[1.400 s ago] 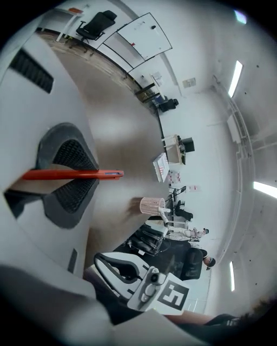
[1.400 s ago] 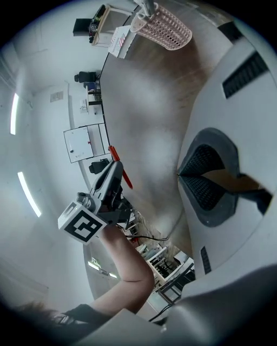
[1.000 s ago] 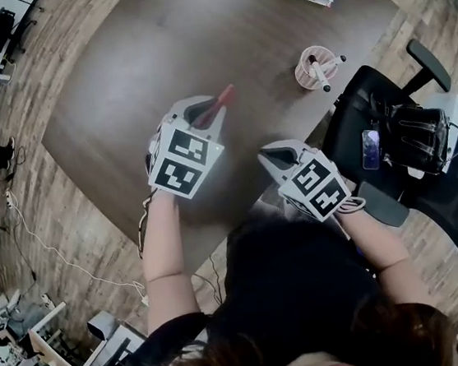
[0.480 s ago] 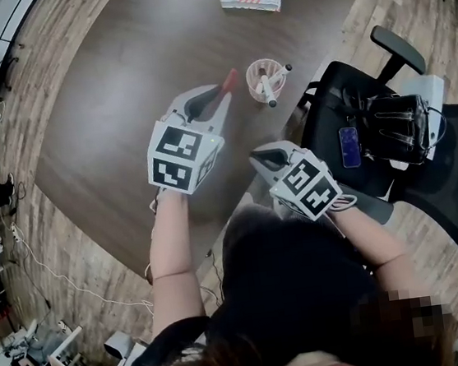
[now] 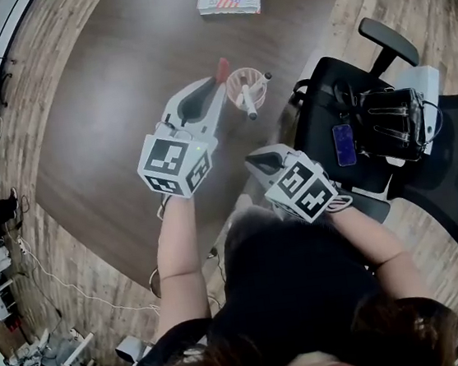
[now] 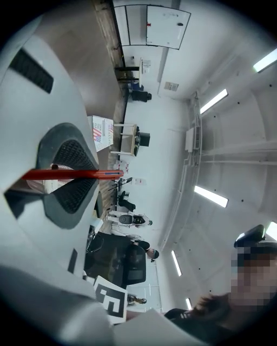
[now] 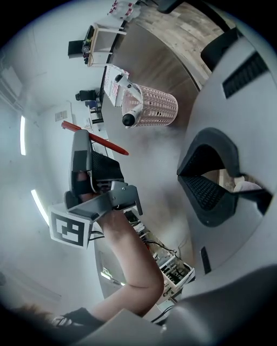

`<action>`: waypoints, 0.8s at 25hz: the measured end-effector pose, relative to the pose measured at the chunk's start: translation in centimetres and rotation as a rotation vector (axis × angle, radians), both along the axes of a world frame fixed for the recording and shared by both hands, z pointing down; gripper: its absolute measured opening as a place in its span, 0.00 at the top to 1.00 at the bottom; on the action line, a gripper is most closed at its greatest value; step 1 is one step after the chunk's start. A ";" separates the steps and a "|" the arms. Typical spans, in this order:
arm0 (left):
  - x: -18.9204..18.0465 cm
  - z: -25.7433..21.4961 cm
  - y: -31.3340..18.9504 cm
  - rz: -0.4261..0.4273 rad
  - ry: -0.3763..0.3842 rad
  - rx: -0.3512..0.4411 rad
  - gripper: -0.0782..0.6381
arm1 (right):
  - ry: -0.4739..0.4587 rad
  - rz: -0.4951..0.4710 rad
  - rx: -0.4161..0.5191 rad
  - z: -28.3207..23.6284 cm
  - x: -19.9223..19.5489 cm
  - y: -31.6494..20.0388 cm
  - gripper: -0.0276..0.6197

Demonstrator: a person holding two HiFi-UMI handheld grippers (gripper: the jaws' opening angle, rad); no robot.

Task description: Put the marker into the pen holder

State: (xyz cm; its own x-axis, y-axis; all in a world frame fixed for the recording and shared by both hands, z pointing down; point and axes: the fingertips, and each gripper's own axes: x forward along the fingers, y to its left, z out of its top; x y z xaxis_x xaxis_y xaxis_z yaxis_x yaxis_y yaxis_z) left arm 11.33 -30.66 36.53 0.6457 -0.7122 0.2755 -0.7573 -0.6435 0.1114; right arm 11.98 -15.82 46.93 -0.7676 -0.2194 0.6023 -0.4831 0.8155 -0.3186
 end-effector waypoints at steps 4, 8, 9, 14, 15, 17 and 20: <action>0.6 -0.6 -0.7 0.002 0.096 0.038 0.80 | 0.002 -0.002 -0.004 0.3 0.3 -0.3 0.93; 0.8 -1.0 -1.4 -0.006 0.201 0.060 0.80 | 0.005 -0.004 -0.014 0.7 0.7 -0.4 0.93; 0.9 -1.2 -1.6 -0.007 0.225 0.065 0.80 | 0.006 -0.003 -0.018 0.8 0.8 -0.4 0.93; 0.8 -0.9 -2.8 -0.026 0.306 0.074 0.80 | 0.013 0.002 -0.032 1.4 1.2 -0.7 0.93; 0.7 -0.8 -3.0 -0.031 0.314 0.076 0.80 | 0.014 0.004 -0.034 1.5 1.3 -0.8 0.93; 0.7 -0.4 -3.2 -0.041 0.315 0.086 0.80 | 0.014 0.006 -0.038 1.6 1.3 -0.8 0.93; 0.9 -0.1 -3.0 -0.048 0.291 0.104 0.80 | 0.013 0.007 -0.043 1.6 1.5 -0.3 0.93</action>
